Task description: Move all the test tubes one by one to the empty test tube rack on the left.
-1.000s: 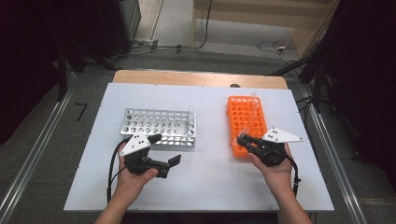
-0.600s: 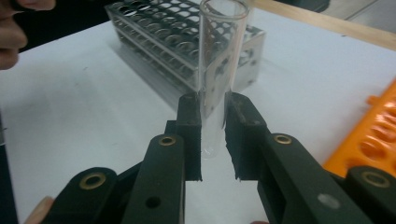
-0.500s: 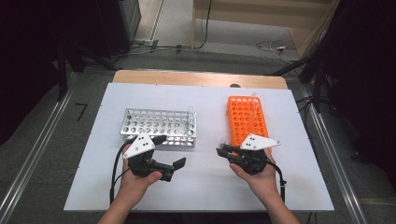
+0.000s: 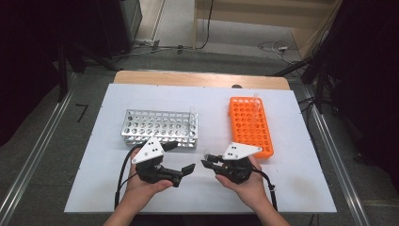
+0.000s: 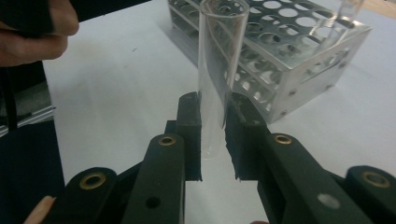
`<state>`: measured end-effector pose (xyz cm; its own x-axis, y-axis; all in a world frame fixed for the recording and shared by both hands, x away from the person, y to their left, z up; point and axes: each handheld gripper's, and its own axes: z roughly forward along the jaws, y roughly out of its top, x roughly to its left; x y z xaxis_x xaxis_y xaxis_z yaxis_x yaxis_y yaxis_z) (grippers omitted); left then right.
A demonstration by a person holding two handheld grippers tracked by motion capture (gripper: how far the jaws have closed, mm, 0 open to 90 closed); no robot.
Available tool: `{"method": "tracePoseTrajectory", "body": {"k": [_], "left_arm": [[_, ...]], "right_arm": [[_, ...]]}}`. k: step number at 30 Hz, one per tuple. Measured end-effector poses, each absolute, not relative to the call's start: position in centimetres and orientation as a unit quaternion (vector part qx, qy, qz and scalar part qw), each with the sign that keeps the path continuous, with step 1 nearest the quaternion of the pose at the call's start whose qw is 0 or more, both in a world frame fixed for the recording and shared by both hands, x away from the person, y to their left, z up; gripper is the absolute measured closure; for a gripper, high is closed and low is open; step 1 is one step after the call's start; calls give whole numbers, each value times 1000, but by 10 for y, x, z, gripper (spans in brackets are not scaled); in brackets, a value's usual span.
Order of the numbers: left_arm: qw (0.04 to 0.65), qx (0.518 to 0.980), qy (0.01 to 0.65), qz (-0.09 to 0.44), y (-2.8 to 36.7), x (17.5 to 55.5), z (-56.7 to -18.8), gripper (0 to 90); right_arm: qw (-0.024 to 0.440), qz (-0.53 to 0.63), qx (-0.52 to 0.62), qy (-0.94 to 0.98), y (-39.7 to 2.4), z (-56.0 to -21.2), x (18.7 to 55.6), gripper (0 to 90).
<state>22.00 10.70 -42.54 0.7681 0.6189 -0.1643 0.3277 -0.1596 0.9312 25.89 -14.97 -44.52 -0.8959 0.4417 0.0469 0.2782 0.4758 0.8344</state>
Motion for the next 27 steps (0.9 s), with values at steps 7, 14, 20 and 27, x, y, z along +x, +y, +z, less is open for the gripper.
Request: {"method": "tracePoseTrajectory", "body": {"k": [7, 14, 20, 27], "left_arm": [[561, 760, 306, 119, 98, 219, -427, 275], [557, 766, 299, 118, 91, 217, -429, 496], [557, 769, 288, 121, 87, 215, -428, 621], [561, 768, 283, 123, 88, 214, -428, 733]], "right_arm": [[80, 463, 195, 861, -140, -445, 252, 738], [73, 463, 179, 865, -132, -443, 246, 739], [68, 460, 169, 869, -127, -443, 242, 739], [68, 461, 166, 869, -126, -442, 241, 739]]}}
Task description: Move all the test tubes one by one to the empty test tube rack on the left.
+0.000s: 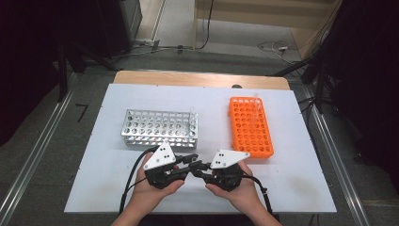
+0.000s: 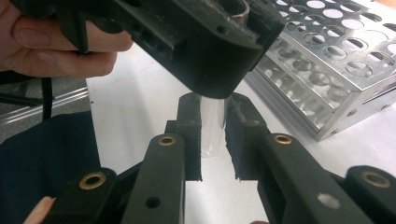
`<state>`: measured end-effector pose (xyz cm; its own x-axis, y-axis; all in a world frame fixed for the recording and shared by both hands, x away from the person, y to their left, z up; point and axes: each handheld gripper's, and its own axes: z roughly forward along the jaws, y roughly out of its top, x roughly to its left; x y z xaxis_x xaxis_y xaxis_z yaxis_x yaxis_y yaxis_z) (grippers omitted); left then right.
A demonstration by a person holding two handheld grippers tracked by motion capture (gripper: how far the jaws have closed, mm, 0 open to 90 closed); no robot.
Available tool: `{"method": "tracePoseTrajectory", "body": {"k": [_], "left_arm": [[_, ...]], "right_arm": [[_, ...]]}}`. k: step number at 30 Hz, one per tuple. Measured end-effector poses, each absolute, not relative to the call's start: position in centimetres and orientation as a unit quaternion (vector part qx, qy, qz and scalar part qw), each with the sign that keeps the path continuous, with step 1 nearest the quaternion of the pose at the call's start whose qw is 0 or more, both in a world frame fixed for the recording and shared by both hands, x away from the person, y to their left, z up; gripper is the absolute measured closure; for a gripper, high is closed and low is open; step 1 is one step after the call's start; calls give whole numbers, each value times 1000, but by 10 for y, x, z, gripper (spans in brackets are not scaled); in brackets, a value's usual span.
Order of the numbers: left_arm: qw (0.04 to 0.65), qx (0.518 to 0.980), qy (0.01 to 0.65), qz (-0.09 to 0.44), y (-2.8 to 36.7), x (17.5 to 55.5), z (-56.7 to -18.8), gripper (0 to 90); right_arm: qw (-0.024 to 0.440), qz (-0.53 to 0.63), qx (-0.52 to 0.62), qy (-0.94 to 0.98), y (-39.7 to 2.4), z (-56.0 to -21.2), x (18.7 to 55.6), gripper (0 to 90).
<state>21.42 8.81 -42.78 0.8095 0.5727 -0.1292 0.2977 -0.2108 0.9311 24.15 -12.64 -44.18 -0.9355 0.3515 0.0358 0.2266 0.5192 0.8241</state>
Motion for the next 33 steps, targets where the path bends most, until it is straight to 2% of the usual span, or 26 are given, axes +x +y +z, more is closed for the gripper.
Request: {"method": "tracePoseTrajectory", "body": {"k": [14, 18, 22, 26, 28, 30, 33], "left_arm": [[560, 764, 290, 138, 89, 215, -427, 759], [562, 760, 294, 140, 92, 215, -425, 759], [562, 757, 299, 147, 97, 216, -424, 758], [561, 755, 304, 151, 101, 218, -423, 759], [561, 754, 306, 152, 101, 219, -423, 759], [559, 754, 309, 155, 101, 220, -423, 759], [555, 755, 311, 158, 102, 222, -423, 759]], "right_arm": [[56, 471, 174, 863, -129, -444, 244, 724], [48, 473, 163, 864, -133, -444, 247, 542], [62, 473, 160, 864, -139, -443, 248, 345], [78, 487, 181, 851, -153, -440, 255, 206], [80, 490, 189, 847, -157, -438, 256, 172], [87, 491, 204, 843, -169, -436, 262, 65], [80, 499, 212, 837, -177, -436, 266, 18]]}}
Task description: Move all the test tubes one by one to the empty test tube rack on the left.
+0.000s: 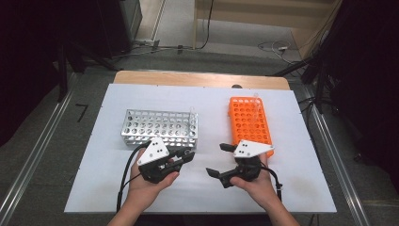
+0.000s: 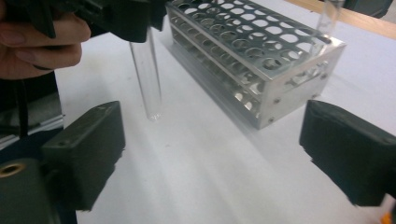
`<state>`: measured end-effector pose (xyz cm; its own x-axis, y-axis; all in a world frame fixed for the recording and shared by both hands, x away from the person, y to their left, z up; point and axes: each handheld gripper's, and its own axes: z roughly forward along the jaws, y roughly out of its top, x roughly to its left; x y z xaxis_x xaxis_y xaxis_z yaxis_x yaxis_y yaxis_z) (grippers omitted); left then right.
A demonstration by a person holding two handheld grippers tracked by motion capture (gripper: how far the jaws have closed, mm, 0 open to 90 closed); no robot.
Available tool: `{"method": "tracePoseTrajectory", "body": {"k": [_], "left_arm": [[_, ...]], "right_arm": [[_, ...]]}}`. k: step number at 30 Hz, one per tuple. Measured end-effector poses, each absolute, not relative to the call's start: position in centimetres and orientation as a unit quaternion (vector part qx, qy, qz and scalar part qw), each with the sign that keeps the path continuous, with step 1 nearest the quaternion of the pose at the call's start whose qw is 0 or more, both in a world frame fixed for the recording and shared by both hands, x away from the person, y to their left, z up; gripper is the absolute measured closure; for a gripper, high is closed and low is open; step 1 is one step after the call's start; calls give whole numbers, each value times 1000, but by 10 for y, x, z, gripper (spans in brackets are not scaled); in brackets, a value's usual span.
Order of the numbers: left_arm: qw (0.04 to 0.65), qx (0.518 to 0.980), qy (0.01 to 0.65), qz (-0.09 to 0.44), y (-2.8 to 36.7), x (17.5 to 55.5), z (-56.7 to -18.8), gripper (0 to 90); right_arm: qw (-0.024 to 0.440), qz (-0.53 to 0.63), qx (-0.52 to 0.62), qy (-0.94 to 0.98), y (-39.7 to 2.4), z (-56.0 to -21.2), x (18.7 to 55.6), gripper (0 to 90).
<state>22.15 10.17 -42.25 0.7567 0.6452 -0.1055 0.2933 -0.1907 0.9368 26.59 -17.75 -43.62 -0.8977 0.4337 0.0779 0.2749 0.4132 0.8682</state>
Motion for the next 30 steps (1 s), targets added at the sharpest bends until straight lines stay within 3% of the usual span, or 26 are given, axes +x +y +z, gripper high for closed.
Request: {"method": "tracePoseTrajectory", "body": {"k": [30], "left_arm": [[553, 738, 338, 188, 126, 266, -397, 759]], "right_arm": [[132, 503, 323, 791, -309, -443, 276, 0]]}}
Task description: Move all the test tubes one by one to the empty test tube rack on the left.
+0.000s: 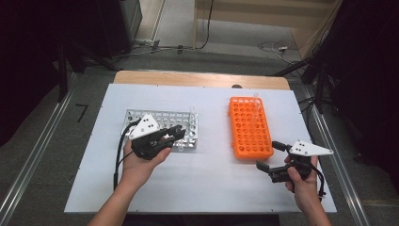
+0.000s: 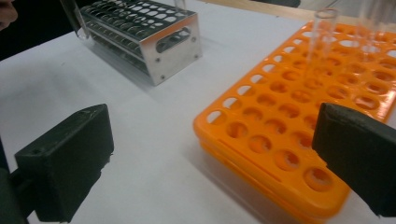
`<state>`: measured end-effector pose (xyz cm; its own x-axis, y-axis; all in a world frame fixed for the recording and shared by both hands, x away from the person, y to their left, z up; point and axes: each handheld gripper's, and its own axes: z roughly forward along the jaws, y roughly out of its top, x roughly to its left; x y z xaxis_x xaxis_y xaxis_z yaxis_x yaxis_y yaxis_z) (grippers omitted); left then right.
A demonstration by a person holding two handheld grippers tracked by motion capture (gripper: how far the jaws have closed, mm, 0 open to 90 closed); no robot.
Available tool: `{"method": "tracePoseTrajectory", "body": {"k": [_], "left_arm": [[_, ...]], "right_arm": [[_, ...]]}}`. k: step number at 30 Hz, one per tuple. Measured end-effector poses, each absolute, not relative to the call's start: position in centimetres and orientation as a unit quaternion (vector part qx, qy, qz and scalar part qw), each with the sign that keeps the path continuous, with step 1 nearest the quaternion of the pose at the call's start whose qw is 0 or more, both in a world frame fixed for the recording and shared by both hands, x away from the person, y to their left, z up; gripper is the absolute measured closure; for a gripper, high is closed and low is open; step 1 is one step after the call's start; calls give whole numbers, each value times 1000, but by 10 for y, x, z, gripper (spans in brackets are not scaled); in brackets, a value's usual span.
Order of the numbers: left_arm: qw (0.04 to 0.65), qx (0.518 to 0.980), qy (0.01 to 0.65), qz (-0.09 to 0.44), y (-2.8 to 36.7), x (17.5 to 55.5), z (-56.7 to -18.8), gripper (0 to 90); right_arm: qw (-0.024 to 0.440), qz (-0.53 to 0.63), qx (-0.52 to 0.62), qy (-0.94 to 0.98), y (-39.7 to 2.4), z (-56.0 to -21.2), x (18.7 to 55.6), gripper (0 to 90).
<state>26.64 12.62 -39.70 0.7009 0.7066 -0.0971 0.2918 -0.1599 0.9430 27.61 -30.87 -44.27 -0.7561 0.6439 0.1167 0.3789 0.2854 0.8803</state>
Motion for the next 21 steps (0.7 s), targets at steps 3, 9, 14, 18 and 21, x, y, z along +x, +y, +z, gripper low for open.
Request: {"method": "tracePoseTrajectory", "body": {"k": [3, 9, 14, 18, 21], "left_arm": [[552, 737, 339, 193, 127, 274, -393, 759], [551, 736, 341, 197, 127, 289, -387, 759], [548, 734, 344, 207, 129, 301, -381, 759], [545, 731, 350, 213, 131, 312, -380, 760], [545, 729, 355, 214, 131, 321, -380, 760]], "right_arm": [[135, 504, 333, 785, -317, -445, 279, 0], [137, 497, 345, 784, -325, -454, 284, 0], [137, 500, 351, 780, -327, -455, 285, 0], [137, 502, 352, 778, -327, -455, 285, 0], [137, 503, 352, 778, -327, -455, 285, 0]]}}
